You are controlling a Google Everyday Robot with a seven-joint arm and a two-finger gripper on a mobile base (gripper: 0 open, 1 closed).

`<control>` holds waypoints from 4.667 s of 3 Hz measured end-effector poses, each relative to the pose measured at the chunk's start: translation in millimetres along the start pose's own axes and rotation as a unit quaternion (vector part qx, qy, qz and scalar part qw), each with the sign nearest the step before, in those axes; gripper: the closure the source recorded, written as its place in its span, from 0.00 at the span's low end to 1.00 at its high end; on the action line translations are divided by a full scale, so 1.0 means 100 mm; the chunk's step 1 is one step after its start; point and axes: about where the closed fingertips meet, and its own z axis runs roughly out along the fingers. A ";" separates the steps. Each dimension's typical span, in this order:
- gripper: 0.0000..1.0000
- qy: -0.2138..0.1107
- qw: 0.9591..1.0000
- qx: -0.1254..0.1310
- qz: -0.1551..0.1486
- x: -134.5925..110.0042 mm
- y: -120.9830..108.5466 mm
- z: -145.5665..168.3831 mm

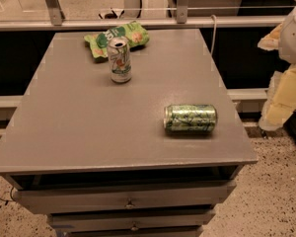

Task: Pick 7up can

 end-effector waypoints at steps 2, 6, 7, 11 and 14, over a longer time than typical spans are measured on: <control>0.00 -0.014 1.000 -0.002 -0.004 -0.09 -0.03 0.04; 0.00 -0.256 0.965 -0.056 0.019 -1.64 -1.00 1.06; 0.00 -0.309 0.949 -0.066 0.018 -2.06 -1.05 1.37; 0.41 -0.436 0.896 -0.063 0.046 -2.98 -1.20 1.98; 1.00 -0.484 0.869 -0.054 0.090 -2.97 -1.33 1.46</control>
Offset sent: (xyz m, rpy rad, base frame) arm 0.0125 0.0178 -0.0079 0.0584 0.0108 0.0353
